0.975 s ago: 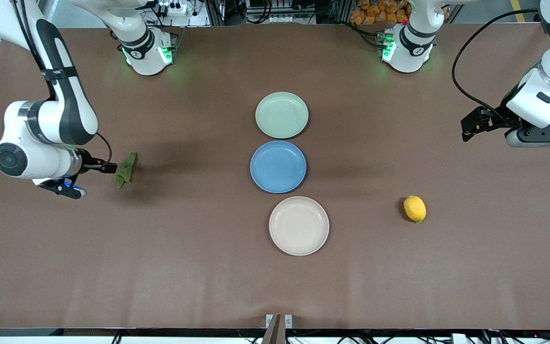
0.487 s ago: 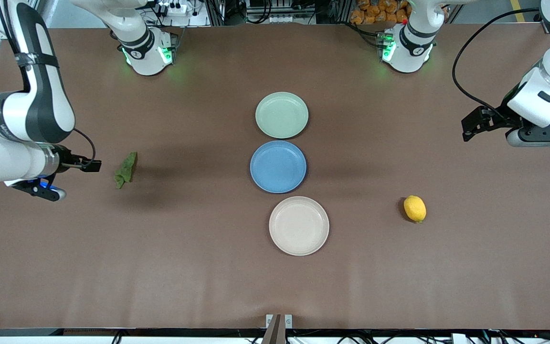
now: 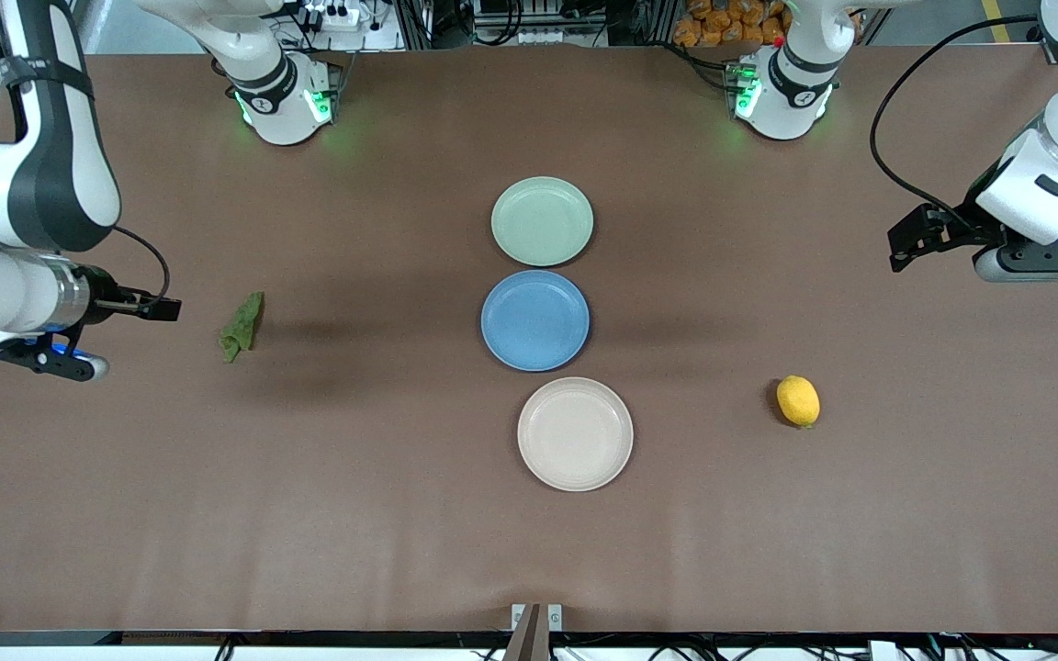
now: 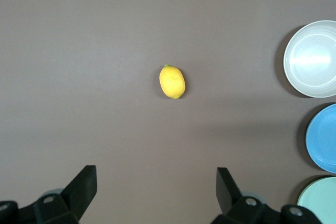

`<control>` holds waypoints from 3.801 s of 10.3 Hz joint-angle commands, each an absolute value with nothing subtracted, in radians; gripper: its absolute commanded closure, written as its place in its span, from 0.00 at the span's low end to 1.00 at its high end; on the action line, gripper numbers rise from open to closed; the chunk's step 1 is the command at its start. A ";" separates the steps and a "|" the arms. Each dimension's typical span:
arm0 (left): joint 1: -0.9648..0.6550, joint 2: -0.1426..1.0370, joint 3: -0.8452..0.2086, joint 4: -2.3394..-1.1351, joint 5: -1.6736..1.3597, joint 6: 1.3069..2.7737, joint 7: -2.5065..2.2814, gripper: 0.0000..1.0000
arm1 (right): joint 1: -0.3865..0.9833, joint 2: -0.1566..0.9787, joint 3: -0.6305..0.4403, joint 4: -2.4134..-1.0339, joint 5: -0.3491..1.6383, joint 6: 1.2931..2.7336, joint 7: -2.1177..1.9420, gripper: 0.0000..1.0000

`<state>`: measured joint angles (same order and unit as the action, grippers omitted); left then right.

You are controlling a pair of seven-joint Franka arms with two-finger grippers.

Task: Pick lemon and lettuce from plates

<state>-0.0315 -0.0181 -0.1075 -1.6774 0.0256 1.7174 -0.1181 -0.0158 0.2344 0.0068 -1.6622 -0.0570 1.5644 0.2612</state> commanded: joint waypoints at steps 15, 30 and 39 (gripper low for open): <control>-0.026 -0.017 -0.109 -1.671 0.006 1.710 -0.097 0.00 | -0.017 0.063 0.031 -1.493 -0.026 1.425 0.176 0.00; -0.023 -0.017 -0.107 -1.658 0.011 1.710 -0.097 0.00 | -0.025 0.083 0.017 -1.463 0.032 1.482 0.181 0.00; -0.023 -0.015 -0.107 -1.658 0.011 1.712 -0.097 0.00 | -0.034 0.083 0.017 -1.465 0.026 1.477 0.178 0.00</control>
<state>-0.0309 -0.0166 -0.1064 -1.6726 0.0256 1.7185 -0.1181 -0.0175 0.0659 0.0087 -1.4951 0.0161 1.4911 0.1858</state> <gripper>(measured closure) 0.000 0.000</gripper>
